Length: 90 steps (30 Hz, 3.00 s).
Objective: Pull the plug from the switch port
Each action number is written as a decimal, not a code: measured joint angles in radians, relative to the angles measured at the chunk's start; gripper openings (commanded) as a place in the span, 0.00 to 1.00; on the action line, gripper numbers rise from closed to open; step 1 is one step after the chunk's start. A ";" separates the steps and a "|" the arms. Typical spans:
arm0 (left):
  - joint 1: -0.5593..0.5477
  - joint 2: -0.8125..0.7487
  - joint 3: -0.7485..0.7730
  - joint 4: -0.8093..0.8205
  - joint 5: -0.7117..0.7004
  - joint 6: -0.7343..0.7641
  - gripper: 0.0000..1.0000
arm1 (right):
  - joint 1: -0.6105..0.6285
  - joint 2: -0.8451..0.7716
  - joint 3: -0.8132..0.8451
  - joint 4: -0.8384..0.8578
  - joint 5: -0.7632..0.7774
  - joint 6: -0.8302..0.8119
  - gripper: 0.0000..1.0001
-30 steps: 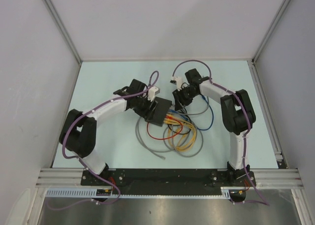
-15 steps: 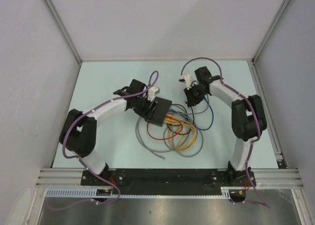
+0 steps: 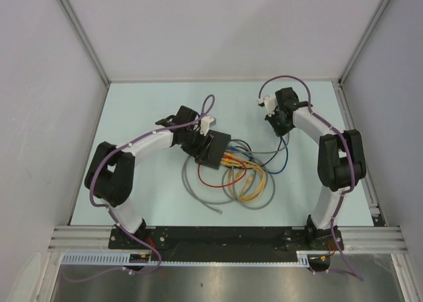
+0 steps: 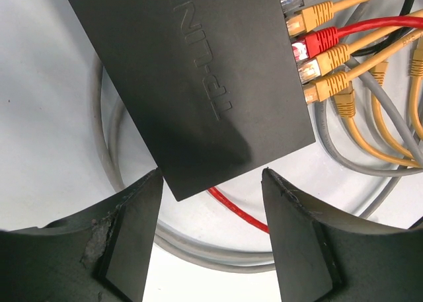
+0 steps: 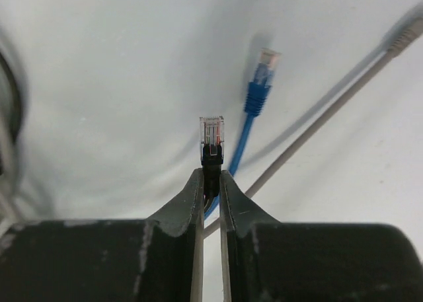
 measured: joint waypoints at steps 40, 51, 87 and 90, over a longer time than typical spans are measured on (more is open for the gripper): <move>0.058 0.171 0.206 -0.063 0.183 -0.112 0.00 | 0.082 0.295 0.247 -0.057 -0.925 0.340 0.47; 0.057 0.181 0.151 -0.083 0.201 -0.061 0.00 | 0.073 0.349 0.209 -0.003 -0.957 0.374 0.48; 0.056 0.168 0.116 -0.080 0.233 -0.045 0.00 | 0.068 0.475 0.201 0.234 -1.061 0.607 0.55; 0.056 0.168 0.116 -0.080 0.233 -0.042 0.00 | 0.067 0.479 0.204 0.243 -1.081 0.624 0.53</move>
